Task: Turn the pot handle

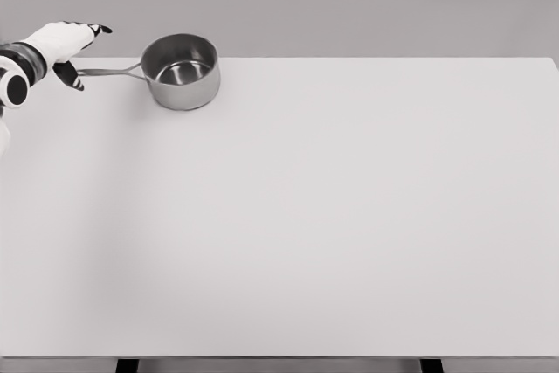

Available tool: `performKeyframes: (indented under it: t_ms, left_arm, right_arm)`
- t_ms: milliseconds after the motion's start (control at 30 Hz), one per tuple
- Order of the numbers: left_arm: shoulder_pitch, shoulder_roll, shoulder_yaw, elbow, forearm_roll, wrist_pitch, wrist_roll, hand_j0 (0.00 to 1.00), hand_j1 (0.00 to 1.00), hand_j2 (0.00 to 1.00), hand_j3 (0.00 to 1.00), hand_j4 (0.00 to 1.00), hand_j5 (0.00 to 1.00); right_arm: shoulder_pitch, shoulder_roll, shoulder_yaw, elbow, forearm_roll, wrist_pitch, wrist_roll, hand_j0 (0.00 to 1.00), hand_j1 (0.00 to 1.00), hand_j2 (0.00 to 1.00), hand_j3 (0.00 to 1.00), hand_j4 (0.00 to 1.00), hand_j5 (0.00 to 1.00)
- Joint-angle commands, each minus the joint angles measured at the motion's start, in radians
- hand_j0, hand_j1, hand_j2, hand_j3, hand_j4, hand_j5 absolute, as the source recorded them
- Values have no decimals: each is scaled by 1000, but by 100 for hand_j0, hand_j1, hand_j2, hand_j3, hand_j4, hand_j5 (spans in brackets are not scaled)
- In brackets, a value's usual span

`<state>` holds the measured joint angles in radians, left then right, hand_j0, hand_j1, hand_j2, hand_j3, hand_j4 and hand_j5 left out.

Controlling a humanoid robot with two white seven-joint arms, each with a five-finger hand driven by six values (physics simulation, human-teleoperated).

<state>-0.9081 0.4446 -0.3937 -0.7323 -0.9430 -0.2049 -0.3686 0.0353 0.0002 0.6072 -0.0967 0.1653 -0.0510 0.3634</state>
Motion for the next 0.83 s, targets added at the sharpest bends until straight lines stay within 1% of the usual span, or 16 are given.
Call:
performKeyframes:
  t_ms: [0, 67, 167, 233, 300, 333, 367, 400, 433, 467, 500, 533, 567, 633, 700, 800]
  left_arm:
    - [0, 9, 1, -5, 7, -7, 0, 100, 100, 100, 100, 100, 100]
    - [9, 40, 3, -18, 20, -59, 2, 100, 100, 100, 100, 100, 100]
    - [17, 100, 3, -19, 138, -188, 2, 100, 100, 100, 100, 100, 100]
    - [31, 127, 7, -21, 179, -258, 2, 100, 100, 100, 100, 100, 100]
    - [51, 160, 12, -56, 257, -406, 2, 100, 100, 100, 100, 100, 100]
    - [86, 216, 9, -122, 363, -406, 0, 100, 100, 100, 100, 100, 100]
    - [121, 270, 4, -202, 420, -406, 0, 100, 100, 100, 100, 100, 100]
    - [158, 340, 9, -295, 446, -406, 2, 100, 100, 100, 100, 100, 100]
    - [182, 400, 12, -412, 487, -406, 2, 100, 100, 100, 100, 100, 100]
    - [216, 446, 13, -518, 559, -406, 3, 100, 100, 100, 100, 100, 100]
    - [251, 476, 10, -594, 595, -406, 2, 100, 100, 100, 100, 100, 100]
    - [285, 490, 7, -666, 598, -406, 2, 100, 100, 100, 100, 100, 100]
    - [343, 490, 3, -742, 598, -406, 2, 100, 100, 100, 100, 100, 100]
    - [429, 497, -5, -811, 596, -406, -1, 100, 100, 100, 100, 100, 100]
    - [436, 497, -36, -820, 596, -406, -1, 100, 100, 100, 100, 100, 100]
    - [439, 499, -42, -814, 592, -406, -1, 100, 100, 100, 100, 100, 100]
  right_arm:
    - [0, 0, 0, 0, -1, -1, 0, 100, 100, 100, 100, 100, 100]
    - [2, 0, 0, 0, -1, 0, 0, 100, 100, 100, 100, 100, 100]
    - [2, 0, 0, 0, -1, 0, 0, 100, 100, 100, 100, 100, 100]
    - [2, 0, 0, 0, 0, -1, 2, 100, 100, 100, 100, 100, 100]
    - [2, 0, 0, 0, 0, 0, 2, 100, 100, 100, 100, 100, 100]
    - [2, 0, 0, 0, -1, 0, 2, 100, 100, 100, 100, 100, 100]
    - [2, 0, 0, 0, 0, 0, 0, 100, 100, 100, 100, 100, 100]
    - [2, 0, 0, 0, 0, 0, 0, 100, 100, 100, 100, 100, 100]
    - [2, 0, 0, 0, 0, 0, 0, 100, 100, 100, 100, 100, 100]
    - [2, 0, 0, 0, -1, 0, 0, 100, 100, 100, 100, 100, 100]
    - [0, 0, 0, 0, -1, 0, 0, 100, 100, 100, 100, 100, 100]
    - [2, 0, 0, 0, 0, 0, 2, 100, 100, 100, 100, 100, 100]
    - [2, 0, 0, 0, 0, -1, 0, 100, 100, 100, 100, 100, 100]
    - [2, 0, 0, 0, 0, 0, 0, 100, 100, 100, 100, 100, 100]
    - [2, 0, 0, 0, 0, 0, 0, 100, 100, 100, 100, 100, 100]
    - [2, 0, 0, 0, 0, 0, 0, 100, 100, 100, 100, 100, 100]
